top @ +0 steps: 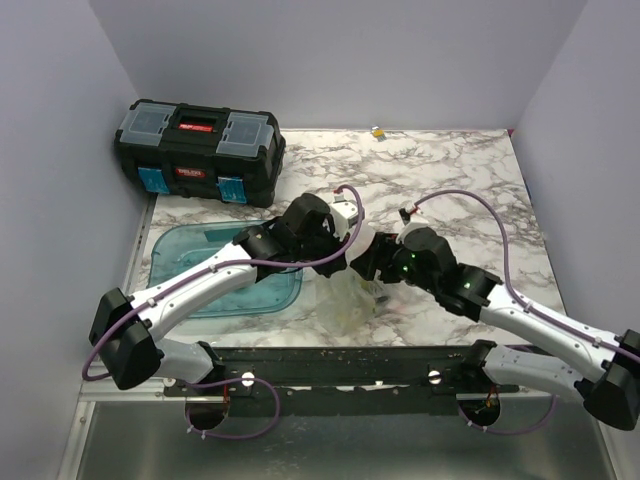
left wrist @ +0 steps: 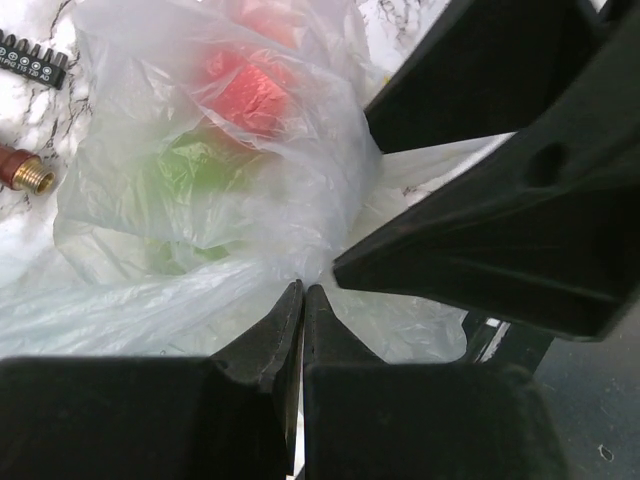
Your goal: Take the fake fruits out of the plastic bag
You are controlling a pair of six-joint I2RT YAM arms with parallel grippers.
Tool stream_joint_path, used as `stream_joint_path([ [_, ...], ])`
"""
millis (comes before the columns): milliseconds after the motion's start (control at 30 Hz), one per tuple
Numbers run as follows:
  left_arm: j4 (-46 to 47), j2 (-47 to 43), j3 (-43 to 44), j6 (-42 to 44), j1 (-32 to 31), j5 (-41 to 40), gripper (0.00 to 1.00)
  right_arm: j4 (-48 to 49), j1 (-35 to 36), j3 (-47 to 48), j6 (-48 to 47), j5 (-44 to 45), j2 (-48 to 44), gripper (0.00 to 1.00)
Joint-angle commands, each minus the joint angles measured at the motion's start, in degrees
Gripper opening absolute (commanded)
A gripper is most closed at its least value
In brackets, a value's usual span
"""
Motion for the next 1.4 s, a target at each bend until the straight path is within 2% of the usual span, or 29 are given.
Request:
stream_joint_path([
  [0, 1.90, -0.55, -0.16, 0.75, -0.34, 3.40, 0.00, 4.70, 0.25, 1.40, -1.52, -4.21, 3.94, 0.69],
  [133, 1.69, 0.24, 0.15, 0.47, -0.78, 4.21, 0.00, 3.58, 0.25, 1.25, 0.93, 2.08, 5.64, 0.66],
  [267, 1.41, 0.96, 0.56, 0.39, -0.87, 4.37, 0.00, 1.76, 0.25, -0.11, 4.76, 9.37, 3.65, 0.55],
  [433, 1.19, 1.42, 0.64, 0.46, -1.07, 3.99, 0.00, 4.47, 0.25, -2.89, 5.61, 10.70, -0.15, 0.28],
  [633, 0.74, 1.57, 1.03, 0.48, -1.13, 3.50, 0.00, 2.22, 0.25, -1.66, 5.24, 15.27, -0.36, 0.11],
  [700, 0.73, 1.18, 0.94, 0.56, -1.13, 2.44, 0.00, 0.65, 0.25, -1.09, 5.76, 17.14, -0.05, 0.02],
  [1100, -1.19, 0.53, 1.56, 0.21, -1.13, -6.57, 0.00, -15.99, 0.25, 1.58, 11.76, 36.31, -3.07, 0.01],
  [1167, -1.15, 0.18, 1.54, 0.62, -1.13, -5.43, 0.00, -16.54, 0.25, 1.82, 10.11, 36.76, -3.70, 0.01],
  [1267, 0.83, -1.52, 0.41, 2.04, -1.13, 0.42, 0.00, -13.90, 0.29, 2.21, 5.18, 30.70, -4.27, 0.01],
  [1367, 2.44, -1.76, 0.04, 2.08, -1.13, 5.68, 0.29, -8.25, 0.25, 1.52, -0.31, 19.95, -5.48, 0.01],
])
